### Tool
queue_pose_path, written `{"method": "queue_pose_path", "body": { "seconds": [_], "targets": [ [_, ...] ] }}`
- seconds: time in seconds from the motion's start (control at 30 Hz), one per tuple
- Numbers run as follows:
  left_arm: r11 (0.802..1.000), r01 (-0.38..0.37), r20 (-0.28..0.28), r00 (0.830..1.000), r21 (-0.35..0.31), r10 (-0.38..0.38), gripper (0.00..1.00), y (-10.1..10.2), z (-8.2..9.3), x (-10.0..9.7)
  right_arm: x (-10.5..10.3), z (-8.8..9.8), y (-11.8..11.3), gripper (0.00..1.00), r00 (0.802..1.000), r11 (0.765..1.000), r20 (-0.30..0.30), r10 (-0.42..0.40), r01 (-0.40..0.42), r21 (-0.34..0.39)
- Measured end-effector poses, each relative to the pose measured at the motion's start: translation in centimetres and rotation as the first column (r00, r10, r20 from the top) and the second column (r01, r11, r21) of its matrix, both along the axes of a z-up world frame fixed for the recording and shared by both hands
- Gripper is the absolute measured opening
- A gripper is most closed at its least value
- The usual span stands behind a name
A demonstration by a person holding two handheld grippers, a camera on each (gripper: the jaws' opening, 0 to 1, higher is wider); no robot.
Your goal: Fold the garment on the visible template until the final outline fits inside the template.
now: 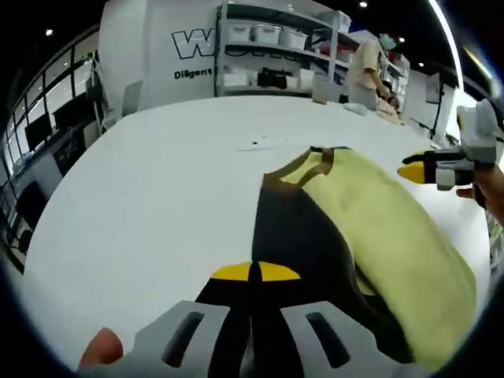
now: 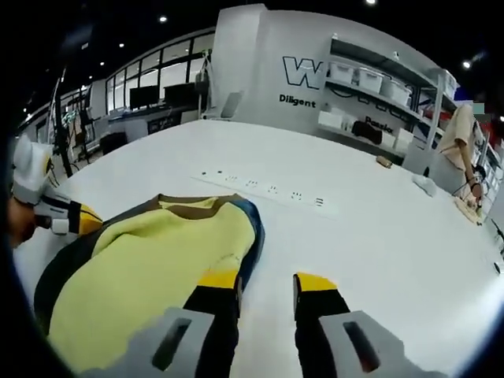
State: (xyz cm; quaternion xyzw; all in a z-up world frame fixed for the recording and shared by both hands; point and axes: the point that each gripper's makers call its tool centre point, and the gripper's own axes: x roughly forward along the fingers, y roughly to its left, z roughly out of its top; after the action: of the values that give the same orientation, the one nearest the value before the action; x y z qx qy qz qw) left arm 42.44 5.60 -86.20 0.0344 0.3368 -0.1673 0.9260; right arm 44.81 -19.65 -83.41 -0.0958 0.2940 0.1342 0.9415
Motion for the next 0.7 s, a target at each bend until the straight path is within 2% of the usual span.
{"method": "queue_pose_path", "body": {
  "seconds": [0.17,0.3,0.4,0.57,0.7],
  "targets": [
    [1.000,0.004,0.003,1.000,0.002,-0.004,0.00,-0.1,0.1,0.0,0.1,-0.9,0.8,0.13,0.999,1.000,-0.032,0.011,-0.010,0.024],
    [1.000,0.008,0.003,1.000,0.003,-0.008,0.00,0.0,0.1,0.0,0.2,-1.9,0.9,0.10,0.998,1.000,-0.060,0.014,-0.014,0.014],
    [1.000,0.007,0.002,1.000,-0.003,-0.007,0.00,0.0,0.0,0.1,0.2,-2.7,1.0,0.08,0.996,0.999,-0.090,0.004,0.000,0.041],
    [1.000,0.010,0.004,1.000,0.003,-0.010,0.00,0.0,0.0,0.1,0.2,-3.0,1.3,0.00,0.995,0.999,-0.094,0.016,-0.011,0.049],
    [0.999,0.021,0.009,1.000,0.025,-0.022,0.00,0.1,0.0,0.2,0.0,-3.0,1.5,0.00,0.995,0.999,-0.097,0.032,-0.029,0.031]
  ]
}}
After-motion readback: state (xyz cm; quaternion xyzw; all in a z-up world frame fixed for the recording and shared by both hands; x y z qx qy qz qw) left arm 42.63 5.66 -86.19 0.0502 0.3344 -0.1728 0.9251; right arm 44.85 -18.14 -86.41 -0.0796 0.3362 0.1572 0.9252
